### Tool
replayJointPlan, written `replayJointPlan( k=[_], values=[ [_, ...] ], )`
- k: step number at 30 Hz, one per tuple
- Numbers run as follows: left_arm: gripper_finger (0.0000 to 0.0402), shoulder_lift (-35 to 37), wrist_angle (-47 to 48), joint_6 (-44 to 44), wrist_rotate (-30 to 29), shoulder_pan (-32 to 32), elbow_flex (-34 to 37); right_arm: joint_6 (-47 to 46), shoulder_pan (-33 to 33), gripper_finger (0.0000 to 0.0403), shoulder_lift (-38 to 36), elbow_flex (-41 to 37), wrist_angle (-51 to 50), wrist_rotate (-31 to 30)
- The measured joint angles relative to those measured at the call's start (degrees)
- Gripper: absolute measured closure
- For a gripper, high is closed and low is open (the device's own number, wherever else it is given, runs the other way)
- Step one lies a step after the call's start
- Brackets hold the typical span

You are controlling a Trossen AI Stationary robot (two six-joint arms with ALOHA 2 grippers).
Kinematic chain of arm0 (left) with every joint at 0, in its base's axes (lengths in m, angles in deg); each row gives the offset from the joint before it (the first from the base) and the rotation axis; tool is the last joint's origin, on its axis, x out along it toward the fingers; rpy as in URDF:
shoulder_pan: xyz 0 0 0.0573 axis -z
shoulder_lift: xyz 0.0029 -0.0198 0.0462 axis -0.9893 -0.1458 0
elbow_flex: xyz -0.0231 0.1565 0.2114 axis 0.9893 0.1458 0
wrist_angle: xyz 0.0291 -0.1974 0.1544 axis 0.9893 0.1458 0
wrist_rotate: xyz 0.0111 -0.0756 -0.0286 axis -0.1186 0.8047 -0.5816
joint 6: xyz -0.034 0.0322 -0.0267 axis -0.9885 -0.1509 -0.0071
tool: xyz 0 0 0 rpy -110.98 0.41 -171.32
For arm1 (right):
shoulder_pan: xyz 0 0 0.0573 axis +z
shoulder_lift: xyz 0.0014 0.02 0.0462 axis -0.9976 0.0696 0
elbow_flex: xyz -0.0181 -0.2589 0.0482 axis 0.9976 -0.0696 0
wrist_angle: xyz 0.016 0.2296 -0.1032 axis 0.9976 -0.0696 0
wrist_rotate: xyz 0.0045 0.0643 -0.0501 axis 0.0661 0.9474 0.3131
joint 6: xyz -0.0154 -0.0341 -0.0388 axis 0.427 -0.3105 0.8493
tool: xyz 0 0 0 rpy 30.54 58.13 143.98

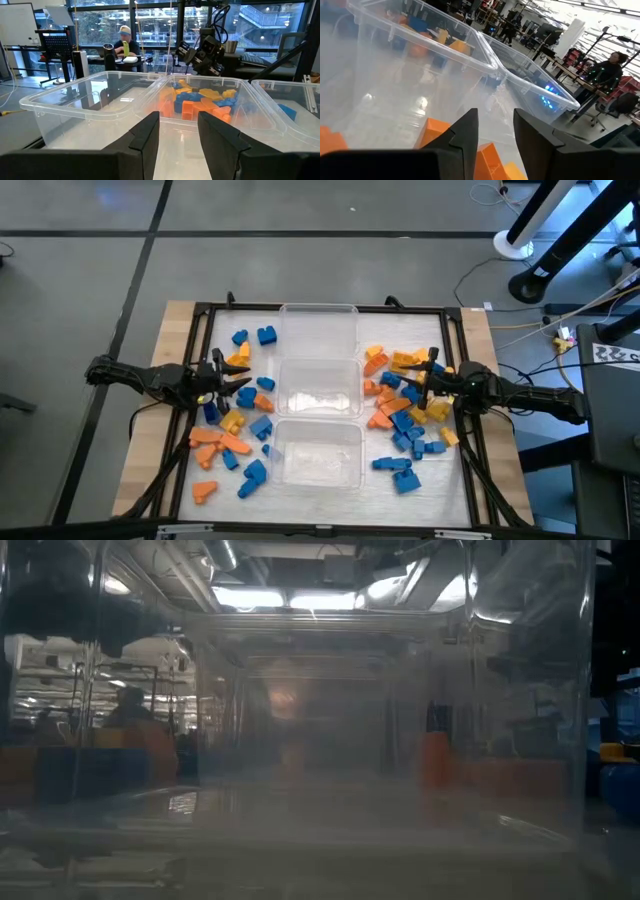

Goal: Sort blocks
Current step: Put the blue game piece into the middle transparent bin

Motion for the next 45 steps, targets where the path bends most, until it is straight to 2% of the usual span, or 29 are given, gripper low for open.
replayJointPlan(
  k=[5,11,14,16,20,25,28,31,37,45],
  values=[
    [0.0277,0.02,0.0,-0.01,0.0,0.0,0.0,-0.07,0.0,0.0276,0.0,0.0,1.87,-0.53],
    [0.0277,0.01,0.0,0.94,0.0,-0.01,0.0,-3.4,0.0,0.0276,0.0,0.0,12.86,-1.4],
    [0.0277,0.02,-0.06,1.51,0.0,0.0,0.0,-6.05,0.0,0.0276,-0.02,0.23,19.91,-4.68],
    [0.0277,0.01,-0.11,0.63,0.0,0.0,0.0,-7.08,0.0,0.0276,0.01,1.2,21.9,-9.34],
    [0.0277,0.0,-0.18,-3.71,0.0,0.0,0.0,-7.09,0.0,0.0276,-0.09,4.89,25.69,-16.97],
    [0.0277,0.0,-0.31,-16.87,0.02,0.0,0.02,-3.06,0.0,0.0276,1.26,10.69,24.64,-16.09],
    [0.0277,0.02,-0.33,-24.64,0.02,0.0,0.02,-1.56,0.0,0.0276,4.13,15.93,19.06,-14.26],
    [0.0277,0.02,-0.35,-29.7,0.02,0.0,0.02,-1.83,0.0,0.0276,9.15,22.43,10.71,-14.91],
    [0.0277,0.02,-0.26,-30.08,0.0,0.0,0.02,-5.82,0.0,0.0276,22.81,36.43,-6.6,-19.56],
    [0.0277,0.0,-0.2,-30.83,0.0,0.0,0.02,-12.09,0.0,0.0273,38.74,56.44,-34.41,-19.84]
  ],
)
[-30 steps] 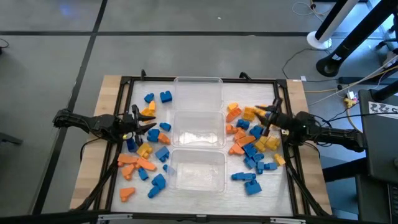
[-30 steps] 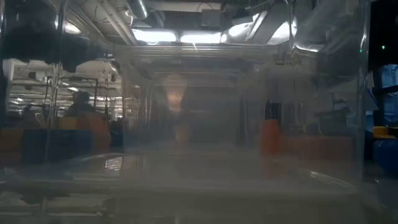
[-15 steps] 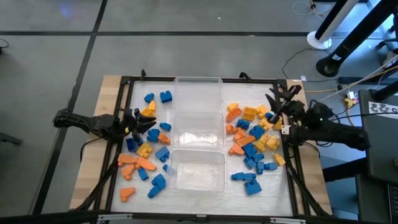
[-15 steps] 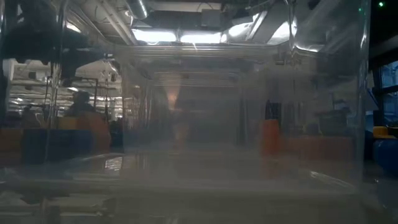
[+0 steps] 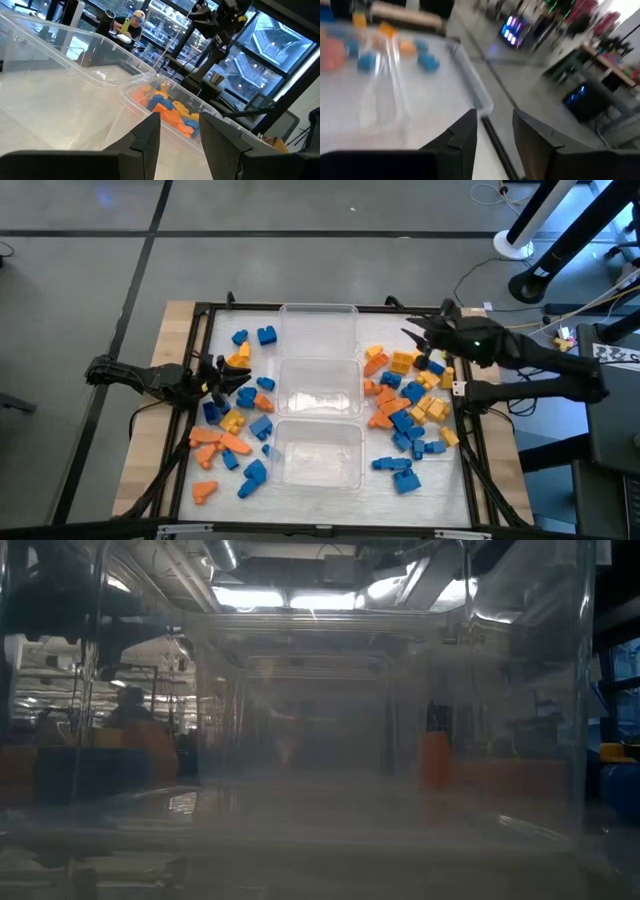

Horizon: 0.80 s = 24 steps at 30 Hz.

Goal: Sort blocks
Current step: Put the blue game piece into the middle transparent bin

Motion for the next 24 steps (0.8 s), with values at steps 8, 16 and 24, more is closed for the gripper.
replayJointPlan(
  k=[8,16,24],
  values=[
    [0.0277,0.01,0.02,-0.52,-0.01,-0.01,0.0,-1.31,-0.81,0.0216,12.36,13.95,-18.17,1.03],
    [0.0277,0.02,0.04,-0.69,-0.02,-0.02,0.0,-9.81,-0.76,0.0179,21.22,14.84,-34.97,11.15],
    [0.0277,0.01,0.09,0.94,-0.02,-0.01,0.0,-12.44,-0.76,0.0189,30.17,13.26,-38.04,17.57]
  ],
)
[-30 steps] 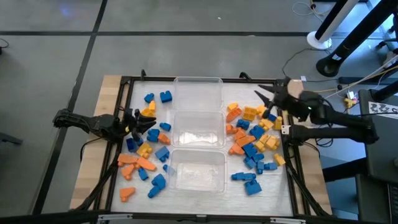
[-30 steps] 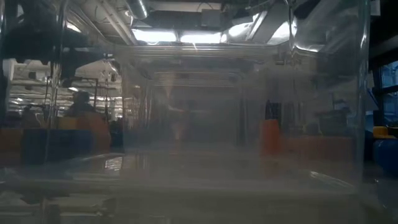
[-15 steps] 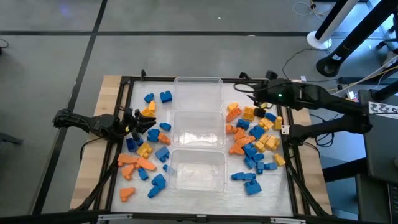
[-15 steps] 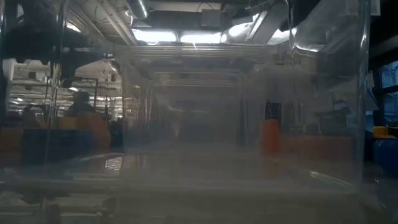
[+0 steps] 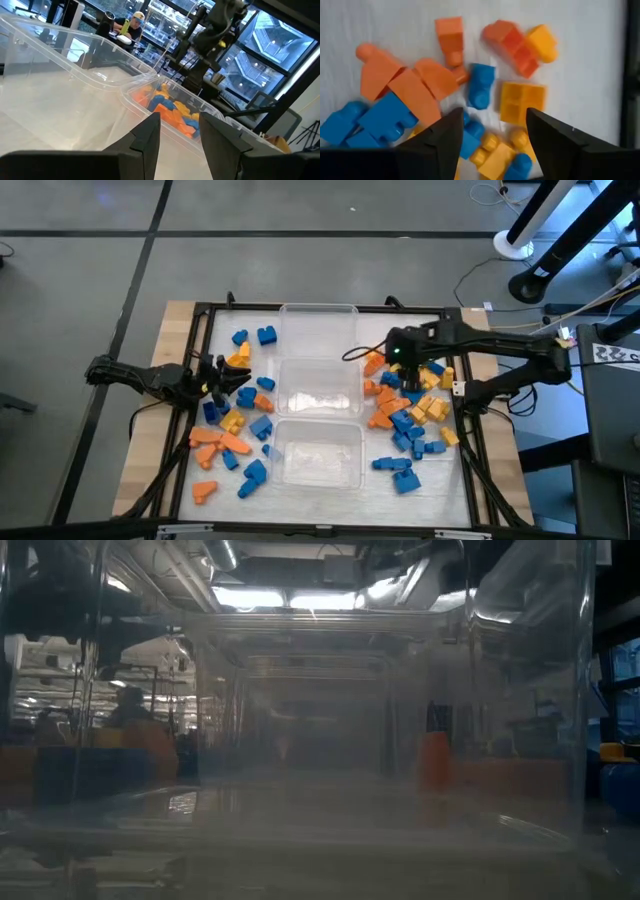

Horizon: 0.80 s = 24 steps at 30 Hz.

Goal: Sort blocks
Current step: Put the blue game piece into the middle transparent bin

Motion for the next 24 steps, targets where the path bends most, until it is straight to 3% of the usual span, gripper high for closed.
replayJointPlan(
  k=[7,15,24],
  values=[
    [0.0277,-0.01,0.0,-0.09,0.0,0.0,0.0,0.63,0.0,0.02,4.88,-6.04,1.23,1.94],
    [0.0277,0.01,0.02,-0.11,0.0,0.01,0.0,2.13,-0.25,0.0205,5.25,-12.33,5.97,1.46],
    [0.0277,-0.01,0.04,-0.14,0.0,0.0,-0.01,3.76,-5.69,0.0206,5.22,-16.87,12.96,1.59]
  ],
)
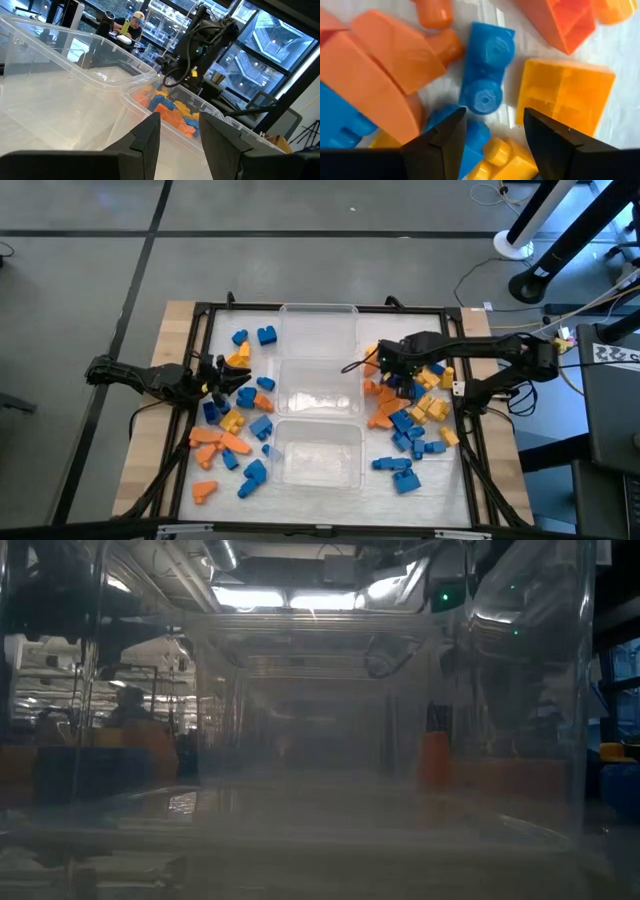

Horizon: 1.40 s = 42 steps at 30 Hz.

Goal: Sort blocks
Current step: Put the blue game piece into the middle transparent bin

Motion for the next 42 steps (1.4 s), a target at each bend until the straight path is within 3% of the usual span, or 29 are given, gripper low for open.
replayJointPlan(
  k=[4,9,26,39,42],
  values=[
    [0.0277,0.0,0.0,0.0,0.0,0.0,-0.01,1.43,-1.63,0.0206,0.0,-1.19,3.36,4.37],
    [0.0277,0.02,0.0,0.0,0.0,0.01,-0.01,1.47,-1.53,0.0206,0.0,-2.75,7.65,5.21],
    [0.0277,0.0,0.0,-0.02,-0.02,-0.01,-0.01,-0.28,-1.46,0.0206,0.0,-7.47,15.85,5.16],
    [0.0277,0.0,0.0,-0.02,-0.02,-0.01,-0.01,-0.4,-1.46,0.0207,0.0,-7.47,14.16,4.09],
    [0.0277,0.02,0.0,0.0,-0.02,-0.01,-0.01,-0.4,-1.46,0.0224,0.09,-7.47,14.17,4.06]
  ],
)
